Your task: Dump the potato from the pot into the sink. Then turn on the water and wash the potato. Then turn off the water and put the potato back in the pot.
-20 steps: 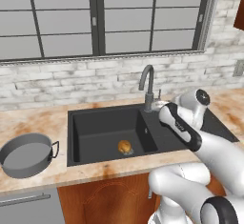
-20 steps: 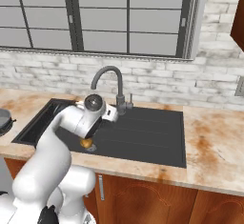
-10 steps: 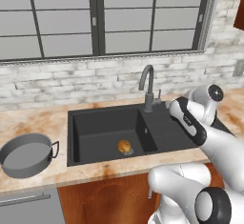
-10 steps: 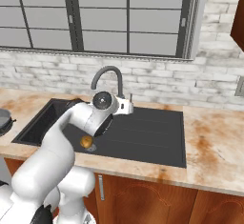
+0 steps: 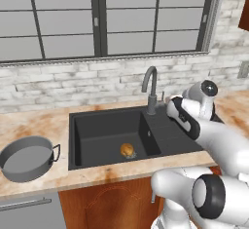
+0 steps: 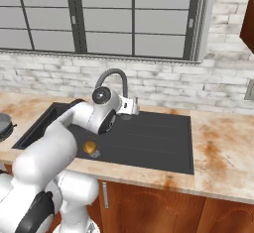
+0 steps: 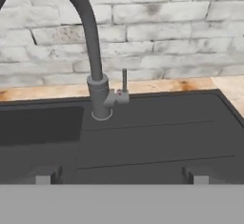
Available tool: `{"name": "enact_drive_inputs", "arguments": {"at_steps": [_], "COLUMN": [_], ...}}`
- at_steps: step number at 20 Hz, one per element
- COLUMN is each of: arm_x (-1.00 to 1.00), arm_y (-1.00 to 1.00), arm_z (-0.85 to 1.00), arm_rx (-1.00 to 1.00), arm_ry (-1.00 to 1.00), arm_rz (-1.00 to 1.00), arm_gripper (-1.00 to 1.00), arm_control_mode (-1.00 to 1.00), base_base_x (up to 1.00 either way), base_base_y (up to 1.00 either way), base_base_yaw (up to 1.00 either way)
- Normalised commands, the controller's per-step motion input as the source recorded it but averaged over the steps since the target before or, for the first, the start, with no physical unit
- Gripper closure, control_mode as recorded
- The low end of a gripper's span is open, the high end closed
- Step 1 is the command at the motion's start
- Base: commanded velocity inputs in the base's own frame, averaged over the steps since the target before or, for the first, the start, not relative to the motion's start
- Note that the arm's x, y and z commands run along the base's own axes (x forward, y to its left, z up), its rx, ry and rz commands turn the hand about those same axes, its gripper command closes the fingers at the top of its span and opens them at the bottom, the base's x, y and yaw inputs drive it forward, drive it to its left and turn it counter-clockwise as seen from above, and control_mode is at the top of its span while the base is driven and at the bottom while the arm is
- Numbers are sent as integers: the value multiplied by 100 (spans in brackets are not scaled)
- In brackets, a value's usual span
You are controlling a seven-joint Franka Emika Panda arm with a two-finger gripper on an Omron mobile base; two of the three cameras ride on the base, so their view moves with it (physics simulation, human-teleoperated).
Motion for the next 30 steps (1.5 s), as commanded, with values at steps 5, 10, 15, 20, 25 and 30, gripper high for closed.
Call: {"name": "enact_drive_inputs", "arguments": {"at_steps": [5, 10, 15, 20, 25, 30], "arm_x": [27, 39, 43, 39, 50, 37], "arm_y": [-55, 8, 4, -2, -7, -33], "arm_z": [1, 4, -21, -37, -16, -22], "arm_rx": [16, -3, 1, 0, 0, 0], "arm_ry": [2, 13, -1, -6, -2, 0], "arm_rz": [0, -1, 0, 0, 1, 0], "arm_gripper": [-100, -100, -100, -100, -100, -100], "arm_control_mode": [-100, -100, -100, -100, -100, -100], "base_base_x": [0, 0, 0, 0, 0, 0], "base_base_y": [0, 0, 0, 0, 0, 0], "base_base_yaw": [0, 0, 0, 0, 0, 0]}}
